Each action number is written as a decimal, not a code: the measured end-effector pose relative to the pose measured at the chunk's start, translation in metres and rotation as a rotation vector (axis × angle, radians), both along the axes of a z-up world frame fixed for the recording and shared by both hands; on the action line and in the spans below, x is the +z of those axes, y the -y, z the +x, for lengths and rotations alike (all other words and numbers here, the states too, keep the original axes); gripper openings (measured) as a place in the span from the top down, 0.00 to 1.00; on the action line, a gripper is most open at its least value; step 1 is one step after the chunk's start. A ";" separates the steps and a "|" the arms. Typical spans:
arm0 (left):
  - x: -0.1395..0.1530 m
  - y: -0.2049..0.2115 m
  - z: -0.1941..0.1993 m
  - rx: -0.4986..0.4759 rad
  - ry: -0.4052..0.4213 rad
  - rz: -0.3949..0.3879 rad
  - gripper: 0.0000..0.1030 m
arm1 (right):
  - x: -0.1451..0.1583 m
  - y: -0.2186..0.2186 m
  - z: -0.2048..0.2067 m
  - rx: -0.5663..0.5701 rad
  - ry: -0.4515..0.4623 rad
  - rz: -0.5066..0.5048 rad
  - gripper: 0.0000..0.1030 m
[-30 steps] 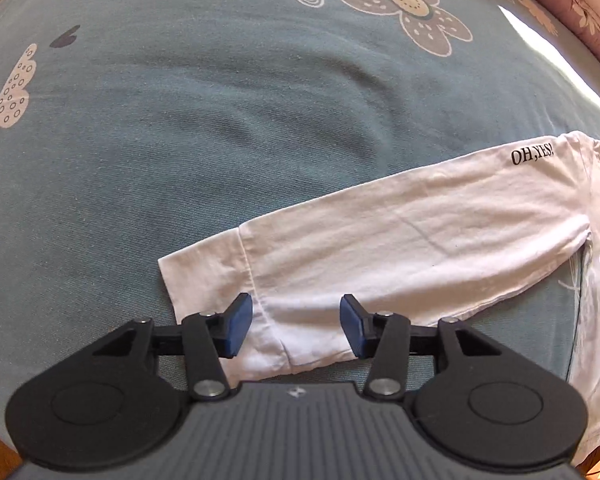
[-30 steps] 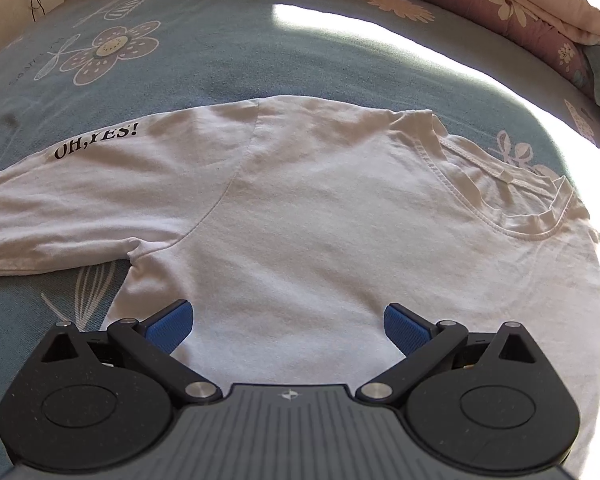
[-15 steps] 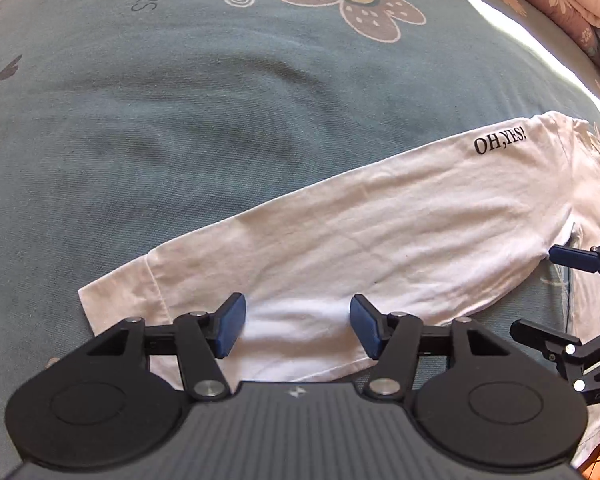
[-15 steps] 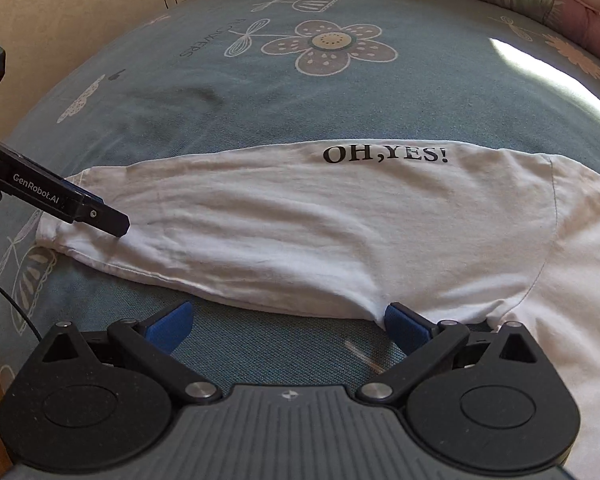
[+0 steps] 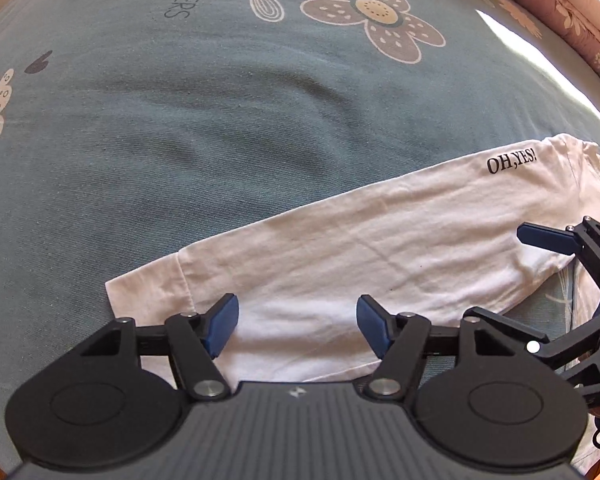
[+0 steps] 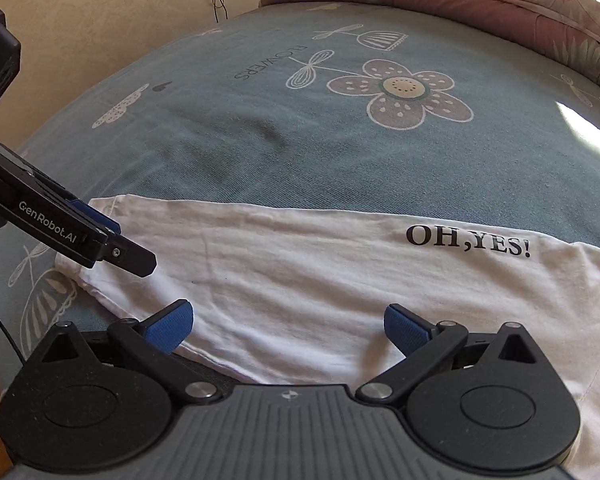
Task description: Fold clothes
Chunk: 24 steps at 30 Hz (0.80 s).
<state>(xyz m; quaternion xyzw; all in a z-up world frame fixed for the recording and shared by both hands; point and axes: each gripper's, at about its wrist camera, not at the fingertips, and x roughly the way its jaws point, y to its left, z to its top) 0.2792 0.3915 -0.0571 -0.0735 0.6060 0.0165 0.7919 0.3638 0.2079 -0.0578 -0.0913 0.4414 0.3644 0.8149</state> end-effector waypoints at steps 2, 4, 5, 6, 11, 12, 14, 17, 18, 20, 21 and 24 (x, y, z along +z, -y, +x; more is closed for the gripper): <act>-0.007 -0.010 -0.006 0.025 -0.037 0.020 0.32 | 0.000 0.002 -0.009 -0.049 0.014 -0.051 0.00; -0.010 -0.019 -0.013 0.057 -0.050 0.009 0.32 | -0.011 0.004 -0.010 -0.090 -0.082 -0.074 0.00; -0.010 -0.022 -0.015 0.065 -0.052 0.002 0.32 | -0.011 0.002 -0.014 -0.091 -0.075 -0.065 0.00; -0.010 -0.025 -0.018 0.072 -0.070 0.001 0.32 | -0.011 -0.002 -0.018 -0.078 -0.082 -0.045 0.00; 0.002 -0.037 -0.022 0.076 -0.073 0.017 0.32 | -0.006 -0.033 -0.024 0.120 -0.154 0.070 0.00; 0.007 -0.041 -0.019 0.074 -0.059 0.018 0.32 | -0.004 -0.028 -0.020 0.099 -0.148 0.074 0.00; 0.015 -0.041 -0.008 0.067 -0.026 -0.009 0.32 | 0.003 -0.007 -0.007 0.015 -0.101 0.059 0.00; 0.022 -0.029 0.014 0.036 0.028 -0.077 0.32 | 0.013 0.030 0.011 -0.092 0.040 -0.012 0.00; 0.022 -0.017 0.024 0.010 0.047 -0.111 0.32 | 0.013 0.044 0.020 -0.131 0.087 -0.047 0.00; 0.021 0.007 0.043 -0.044 0.086 -0.181 0.32 | 0.015 0.072 0.041 -0.199 0.133 -0.087 0.00; 0.020 0.019 0.052 -0.071 0.106 -0.217 0.32 | 0.014 0.084 0.052 -0.225 0.128 -0.087 0.00; 0.009 0.049 0.066 -0.146 0.099 -0.293 0.31 | 0.007 0.114 0.083 -0.266 0.072 -0.027 0.00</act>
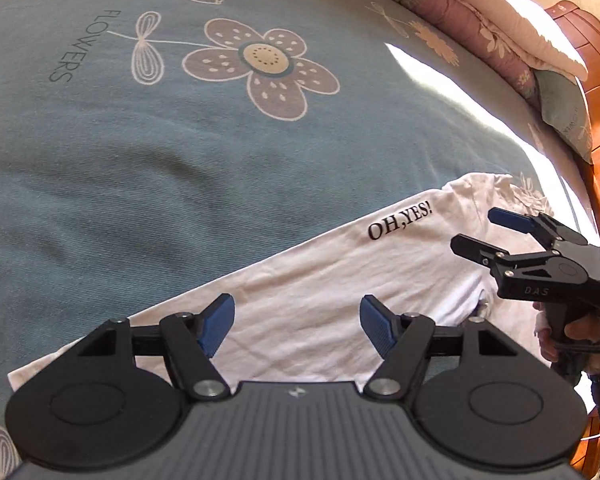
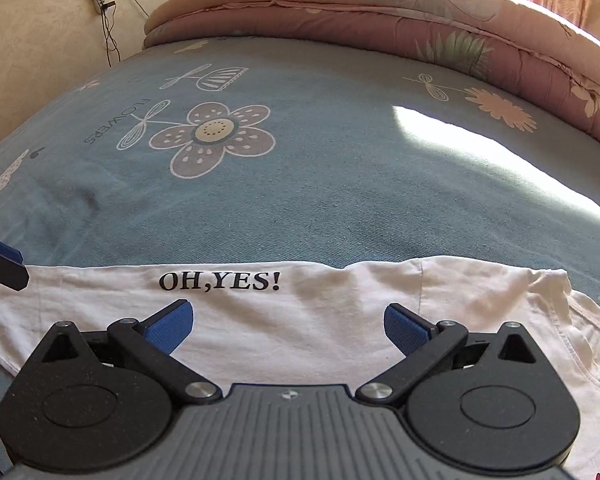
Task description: Fold clothes
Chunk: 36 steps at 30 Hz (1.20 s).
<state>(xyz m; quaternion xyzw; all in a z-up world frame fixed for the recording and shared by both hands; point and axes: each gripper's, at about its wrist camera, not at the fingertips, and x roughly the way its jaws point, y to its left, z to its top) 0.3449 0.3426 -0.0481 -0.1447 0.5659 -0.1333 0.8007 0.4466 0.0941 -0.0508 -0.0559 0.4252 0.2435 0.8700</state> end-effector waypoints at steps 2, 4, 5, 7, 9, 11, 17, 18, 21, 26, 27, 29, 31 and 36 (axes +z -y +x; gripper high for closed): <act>-0.011 0.010 0.000 -0.026 -0.037 0.029 0.31 | -0.007 0.007 0.019 0.017 -0.054 0.069 0.00; -0.025 0.009 -0.007 -0.014 -0.071 0.050 0.32 | -0.019 0.002 0.034 0.063 -0.129 0.131 0.00; -0.028 0.006 -0.011 -0.002 -0.077 0.047 0.32 | -0.026 -0.005 0.039 0.081 -0.145 0.134 0.00; -0.027 0.000 -0.016 0.025 -0.076 0.025 0.31 | -0.034 -0.023 0.045 0.096 -0.096 0.083 0.00; -0.025 -0.005 -0.018 0.054 -0.098 0.018 0.31 | -0.034 -0.036 0.052 0.100 -0.063 0.048 0.00; -0.023 -0.006 -0.019 0.055 -0.104 0.027 0.31 | -0.027 -0.038 0.055 0.095 -0.073 0.046 0.00; -0.029 -0.008 -0.028 0.060 -0.081 0.008 0.23 | -0.021 -0.029 0.029 0.075 -0.103 0.028 0.00; -0.029 -0.007 -0.028 0.060 -0.078 0.013 0.22 | -0.027 -0.032 0.030 0.075 -0.112 0.017 0.00; -0.026 0.001 -0.028 0.013 -0.075 0.057 0.22 | -0.034 -0.048 0.047 0.083 -0.059 -0.011 0.00; -0.027 -0.004 -0.028 0.011 -0.072 0.036 0.22 | -0.005 -0.024 0.058 0.010 0.015 -0.017 0.00; -0.027 -0.007 -0.028 0.026 -0.075 0.024 0.22 | -0.009 -0.016 0.058 -0.011 0.001 -0.041 0.00; -0.027 -0.009 -0.028 0.046 -0.079 0.010 0.22 | -0.027 0.002 0.062 -0.050 -0.092 -0.082 0.00; -0.028 -0.010 -0.027 0.049 -0.079 0.004 0.22 | -0.033 0.018 0.058 -0.032 -0.112 -0.072 0.00; -0.030 -0.008 -0.027 0.034 -0.074 0.006 0.19 | -0.017 0.027 0.063 -0.038 -0.086 -0.061 0.00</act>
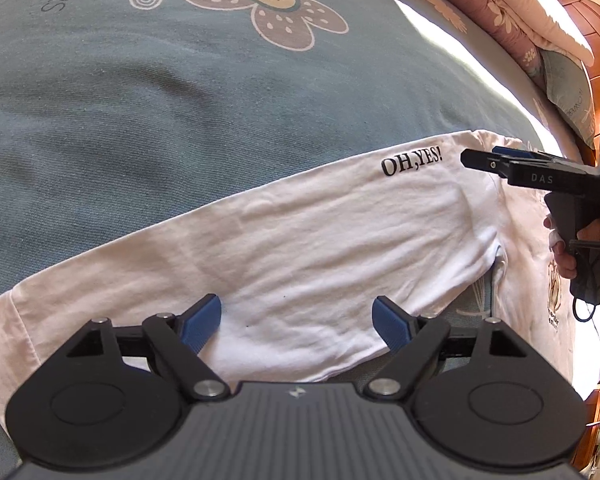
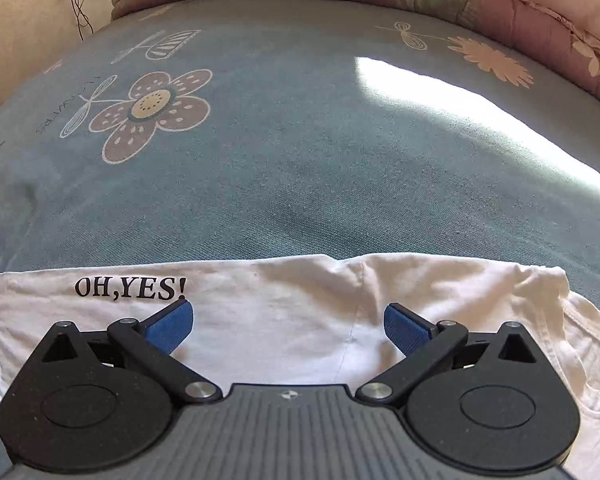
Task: Fold clothes
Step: 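Press the open right gripper along the sleeve seam to smooth it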
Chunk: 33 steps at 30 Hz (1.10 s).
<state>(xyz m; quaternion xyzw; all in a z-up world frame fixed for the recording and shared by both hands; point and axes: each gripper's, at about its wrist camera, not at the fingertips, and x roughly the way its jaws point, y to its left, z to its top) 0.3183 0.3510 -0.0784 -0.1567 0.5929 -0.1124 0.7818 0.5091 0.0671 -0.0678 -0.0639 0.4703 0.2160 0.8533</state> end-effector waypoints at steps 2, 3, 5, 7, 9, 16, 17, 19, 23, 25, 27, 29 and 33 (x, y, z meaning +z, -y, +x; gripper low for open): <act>0.001 0.000 0.001 0.003 -0.007 0.000 0.19 | -0.001 0.003 0.011 -0.032 0.014 0.024 0.00; 0.001 0.000 0.001 0.004 -0.010 0.000 0.19 | -0.004 0.005 0.017 -0.052 -0.001 0.034 0.00; 0.001 -0.001 0.002 0.001 -0.015 -0.004 0.19 | -0.012 0.009 0.022 -0.066 -0.046 0.033 0.00; 0.000 -0.003 0.002 0.008 -0.016 -0.014 0.19 | -0.015 0.011 0.017 -0.054 -0.075 -0.006 0.00; 0.000 -0.005 0.001 0.015 -0.015 -0.023 0.19 | -0.014 0.015 0.009 -0.050 -0.097 -0.031 0.00; -0.001 -0.001 -0.001 0.006 -0.001 -0.022 0.15 | -0.016 0.021 0.033 -0.138 -0.066 0.052 0.00; -0.001 0.000 0.000 -0.001 -0.003 -0.018 0.14 | -0.018 0.017 0.037 -0.138 -0.029 0.031 0.00; 0.000 0.001 0.001 -0.008 -0.007 -0.013 0.14 | -0.020 0.009 0.046 -0.124 -0.005 -0.015 0.00; -0.001 -0.002 0.000 0.012 -0.005 -0.026 0.14 | -0.019 0.017 0.035 -0.104 -0.043 -0.023 0.00; -0.001 -0.002 -0.001 0.021 -0.002 -0.031 0.14 | -0.020 0.025 0.019 -0.102 -0.061 -0.026 0.00; -0.001 -0.002 -0.002 0.018 0.003 -0.030 0.14 | -0.020 0.029 0.008 -0.100 -0.069 -0.036 0.00; -0.001 -0.001 -0.001 0.011 0.007 -0.027 0.14 | -0.014 0.029 0.005 -0.115 -0.054 -0.029 0.00; -0.002 0.001 -0.002 0.008 0.011 -0.021 0.13 | -0.015 0.017 0.017 -0.119 -0.046 0.019 0.00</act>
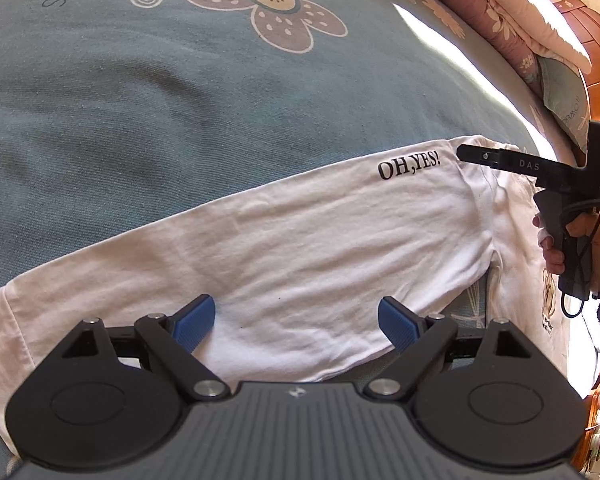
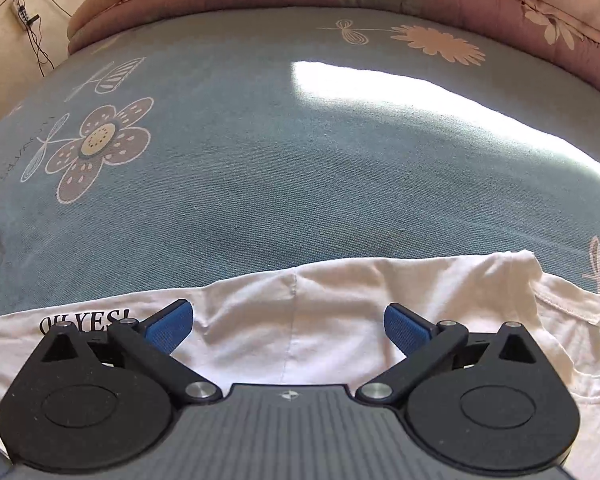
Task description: Fold clothes
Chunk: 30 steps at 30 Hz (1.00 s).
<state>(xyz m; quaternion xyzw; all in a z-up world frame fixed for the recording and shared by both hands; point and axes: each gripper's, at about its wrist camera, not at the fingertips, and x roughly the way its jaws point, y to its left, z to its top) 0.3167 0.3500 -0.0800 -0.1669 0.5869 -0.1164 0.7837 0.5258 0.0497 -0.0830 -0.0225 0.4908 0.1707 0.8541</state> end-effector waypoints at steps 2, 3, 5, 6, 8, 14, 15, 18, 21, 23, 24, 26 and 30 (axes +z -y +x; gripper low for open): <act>0.000 0.002 0.000 -0.008 -0.001 0.007 0.12 | -0.006 -0.015 0.010 0.001 0.047 -0.036 0.00; 0.000 0.003 0.000 -0.013 -0.002 0.012 0.11 | -0.008 -0.021 0.015 0.001 0.068 -0.052 0.00; 0.000 0.004 0.001 -0.025 -0.004 0.021 0.11 | -0.005 -0.025 0.025 0.007 0.078 -0.040 0.00; 0.000 0.003 0.001 -0.023 -0.005 0.019 0.11 | -0.001 -0.024 0.027 0.011 0.076 -0.023 0.00; 0.000 0.002 0.001 -0.019 -0.006 0.014 0.11 | 0.013 -0.016 0.021 -0.003 0.078 0.016 0.00; -0.001 0.003 -0.003 -0.008 0.018 0.013 0.09 | 0.002 0.004 -0.012 -0.050 0.026 -0.037 0.00; -0.001 0.005 -0.003 -0.016 0.021 0.020 0.08 | -0.007 0.003 -0.010 -0.052 0.015 -0.045 0.00; 0.000 0.008 -0.004 -0.037 0.026 0.036 0.08 | -0.007 -0.009 0.001 -0.028 0.075 -0.067 0.00; 0.000 0.007 -0.004 -0.038 0.026 0.034 0.08 | 0.009 -0.016 0.006 -0.010 0.091 -0.064 0.00; 0.000 0.006 -0.004 -0.024 0.026 0.024 0.07 | 0.021 -0.020 -0.004 0.012 0.096 -0.029 0.00; -0.001 0.007 -0.005 -0.022 0.029 0.023 0.06 | 0.026 -0.022 -0.012 0.028 0.096 -0.008 0.00; -0.001 0.008 -0.006 -0.019 0.036 0.023 0.04 | 0.022 -0.033 -0.021 0.071 0.083 -0.005 0.00; 0.001 0.014 -0.007 -0.061 0.047 0.057 0.04 | -0.004 -0.057 -0.005 0.082 0.093 -0.058 0.00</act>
